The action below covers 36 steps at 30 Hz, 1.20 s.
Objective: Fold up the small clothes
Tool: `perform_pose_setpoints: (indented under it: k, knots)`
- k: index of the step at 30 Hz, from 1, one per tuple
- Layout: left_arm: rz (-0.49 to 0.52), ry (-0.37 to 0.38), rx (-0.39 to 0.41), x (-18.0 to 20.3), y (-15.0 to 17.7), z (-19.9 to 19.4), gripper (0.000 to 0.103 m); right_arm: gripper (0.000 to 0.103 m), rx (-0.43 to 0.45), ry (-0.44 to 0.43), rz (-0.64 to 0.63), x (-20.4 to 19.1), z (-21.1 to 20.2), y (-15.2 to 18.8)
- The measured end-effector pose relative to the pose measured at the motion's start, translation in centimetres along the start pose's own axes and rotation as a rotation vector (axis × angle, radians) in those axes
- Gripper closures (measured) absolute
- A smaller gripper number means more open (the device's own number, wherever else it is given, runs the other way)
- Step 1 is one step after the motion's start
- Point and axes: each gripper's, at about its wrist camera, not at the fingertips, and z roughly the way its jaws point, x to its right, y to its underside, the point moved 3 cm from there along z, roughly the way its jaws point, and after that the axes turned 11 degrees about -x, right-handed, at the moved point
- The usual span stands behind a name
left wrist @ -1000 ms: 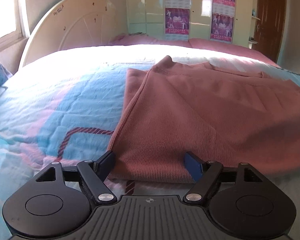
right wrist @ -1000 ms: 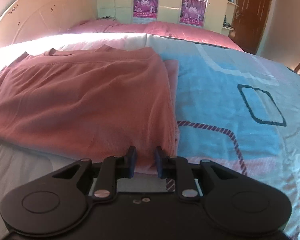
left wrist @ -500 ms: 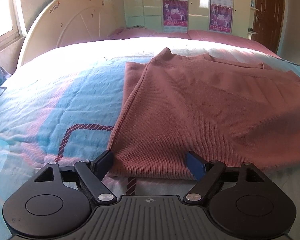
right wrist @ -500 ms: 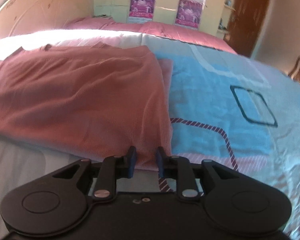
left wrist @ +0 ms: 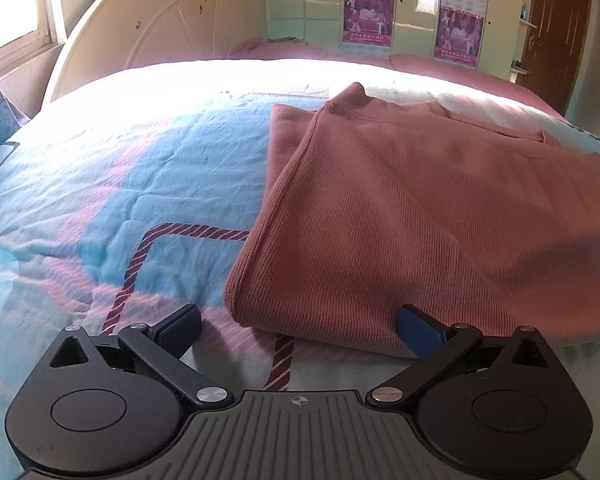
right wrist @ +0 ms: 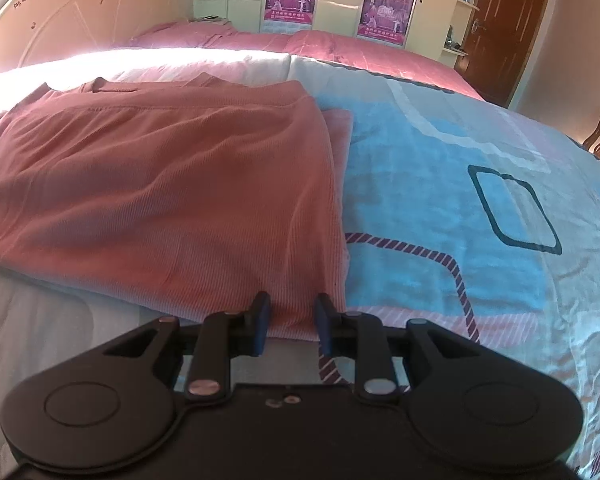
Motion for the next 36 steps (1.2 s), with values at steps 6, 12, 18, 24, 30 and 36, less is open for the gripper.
perform_pose_setpoints:
  k: [6,12,18,24,30,36]
  knots:
    - [-0.131,0.007,0.002,-2.2,0.7,-0.7,0.000,0.078,0.003,-0.042,0.030,0.7,0.0,0.0]
    - [-0.375,0.238,0.144,-4.2,3.4,-5.2,0.035,0.091,0.120,-0.137,0.094,1.0,-3.3,0.0]
    - [-0.486,0.300,0.049,-3.1,4.5,-2.5,0.031,0.102,0.194,-0.276,0.083,-2.1,-5.0,-0.9]
    - [-0.550,0.412,0.115,-2.6,2.4,0.0,0.018,0.102,0.190,-0.344,0.046,-5.8,-3.5,-3.6]
    - [-0.678,0.458,0.182,-3.7,0.6,3.0,0.063,0.102,0.186,-0.395,0.033,-9.1,-0.4,-7.1]
    - [-0.779,0.595,0.225,-4.6,-0.5,3.7,0.095,0.102,0.193,-0.432,-0.004,-12.1,1.1,-8.7]
